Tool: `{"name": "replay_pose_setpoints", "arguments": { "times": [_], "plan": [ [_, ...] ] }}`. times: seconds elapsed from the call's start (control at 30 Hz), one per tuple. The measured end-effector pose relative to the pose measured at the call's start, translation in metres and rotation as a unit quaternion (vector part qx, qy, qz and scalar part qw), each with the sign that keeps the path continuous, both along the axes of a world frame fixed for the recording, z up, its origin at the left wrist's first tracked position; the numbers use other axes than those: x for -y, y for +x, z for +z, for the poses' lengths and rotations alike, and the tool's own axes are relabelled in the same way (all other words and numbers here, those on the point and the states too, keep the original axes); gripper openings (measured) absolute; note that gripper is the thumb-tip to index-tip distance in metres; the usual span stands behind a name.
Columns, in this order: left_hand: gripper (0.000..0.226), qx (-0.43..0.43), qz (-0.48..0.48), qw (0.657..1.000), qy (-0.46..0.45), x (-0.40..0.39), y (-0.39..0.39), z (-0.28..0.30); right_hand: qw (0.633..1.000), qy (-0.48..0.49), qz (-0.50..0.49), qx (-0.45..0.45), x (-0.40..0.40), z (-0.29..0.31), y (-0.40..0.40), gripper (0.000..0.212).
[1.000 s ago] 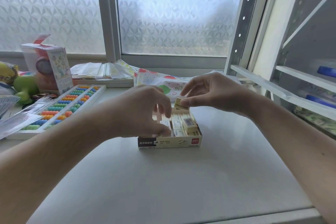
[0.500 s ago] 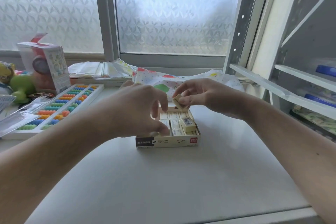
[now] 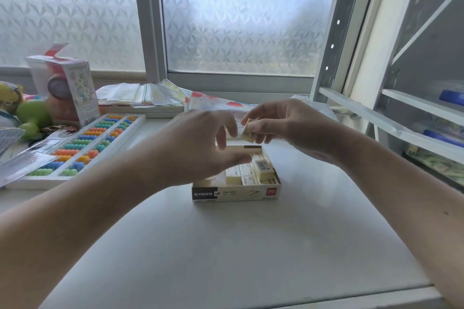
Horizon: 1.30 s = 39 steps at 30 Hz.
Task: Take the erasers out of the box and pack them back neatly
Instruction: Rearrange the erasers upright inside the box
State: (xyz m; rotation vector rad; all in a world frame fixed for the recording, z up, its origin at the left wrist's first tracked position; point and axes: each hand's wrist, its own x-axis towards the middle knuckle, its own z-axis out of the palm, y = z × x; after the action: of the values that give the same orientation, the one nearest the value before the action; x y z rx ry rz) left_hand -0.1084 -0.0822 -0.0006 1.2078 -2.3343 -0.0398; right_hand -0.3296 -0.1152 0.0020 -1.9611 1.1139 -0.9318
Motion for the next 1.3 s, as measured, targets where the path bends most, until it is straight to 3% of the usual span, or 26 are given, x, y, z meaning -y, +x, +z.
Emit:
{"name": "replay_pose_setpoints", "arguments": {
  "times": [0.13,0.4,0.53,0.63,0.73,1.3],
  "plan": [
    [0.046,-0.080,-0.019,0.996,-0.039,-0.004,-0.003,0.003,0.999,0.004,0.012,0.051,-0.001,0.000,0.003,0.019],
    [0.032,-0.110,0.006,0.992,-0.066,-0.005,-0.005,0.002,0.998,-0.020,0.049,0.029,-0.003,-0.002,0.007,0.022],
    [0.023,-0.083,-0.031,0.996,0.016,-0.003,0.004,0.010,0.998,0.005,0.049,0.043,-0.006,0.001,0.008,0.042],
    [0.023,-0.020,-0.095,0.986,0.138,-0.002,0.013,0.017,1.000,-0.020,0.000,0.009,-0.005,0.002,0.006,0.040],
    [0.019,0.023,-0.128,0.974,0.186,-0.003,0.013,0.018,0.999,-0.032,-0.021,-0.015,-0.004,0.000,0.005,0.039],
    [0.008,0.071,-0.123,0.972,0.189,-0.002,0.018,0.017,0.999,-0.029,-0.015,-0.044,-0.001,-0.002,0.004,0.036]
  ]
}}
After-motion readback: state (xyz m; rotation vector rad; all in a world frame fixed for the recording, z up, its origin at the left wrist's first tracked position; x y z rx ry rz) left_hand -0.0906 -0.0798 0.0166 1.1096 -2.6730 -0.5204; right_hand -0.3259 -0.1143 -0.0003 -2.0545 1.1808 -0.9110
